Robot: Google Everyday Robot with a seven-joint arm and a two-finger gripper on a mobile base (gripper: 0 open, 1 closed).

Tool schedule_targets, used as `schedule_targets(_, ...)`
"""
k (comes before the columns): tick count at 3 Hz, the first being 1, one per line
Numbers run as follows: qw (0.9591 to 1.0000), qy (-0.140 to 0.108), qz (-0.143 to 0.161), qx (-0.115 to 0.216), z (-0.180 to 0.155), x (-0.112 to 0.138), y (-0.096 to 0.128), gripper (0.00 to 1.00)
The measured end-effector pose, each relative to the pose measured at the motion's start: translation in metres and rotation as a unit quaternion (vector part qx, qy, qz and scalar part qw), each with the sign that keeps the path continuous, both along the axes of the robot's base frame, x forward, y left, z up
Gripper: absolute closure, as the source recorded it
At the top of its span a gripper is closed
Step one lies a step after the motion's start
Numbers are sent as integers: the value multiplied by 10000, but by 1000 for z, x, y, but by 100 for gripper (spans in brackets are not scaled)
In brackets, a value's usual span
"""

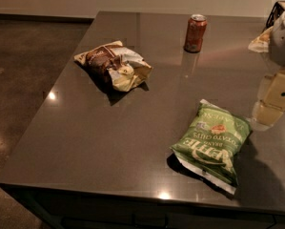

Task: Move green jalapeno chip bag near coke can

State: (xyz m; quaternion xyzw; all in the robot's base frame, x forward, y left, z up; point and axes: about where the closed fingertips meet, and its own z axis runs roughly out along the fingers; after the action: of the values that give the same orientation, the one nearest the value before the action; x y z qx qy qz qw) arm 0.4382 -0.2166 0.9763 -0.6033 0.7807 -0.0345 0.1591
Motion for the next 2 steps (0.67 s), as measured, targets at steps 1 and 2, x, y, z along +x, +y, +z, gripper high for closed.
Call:
schedule_targets(1,10000,-1,1,0,0,0,0,0)
schedule_targets(2,9989,93,461,-48,-16,0,10,0)
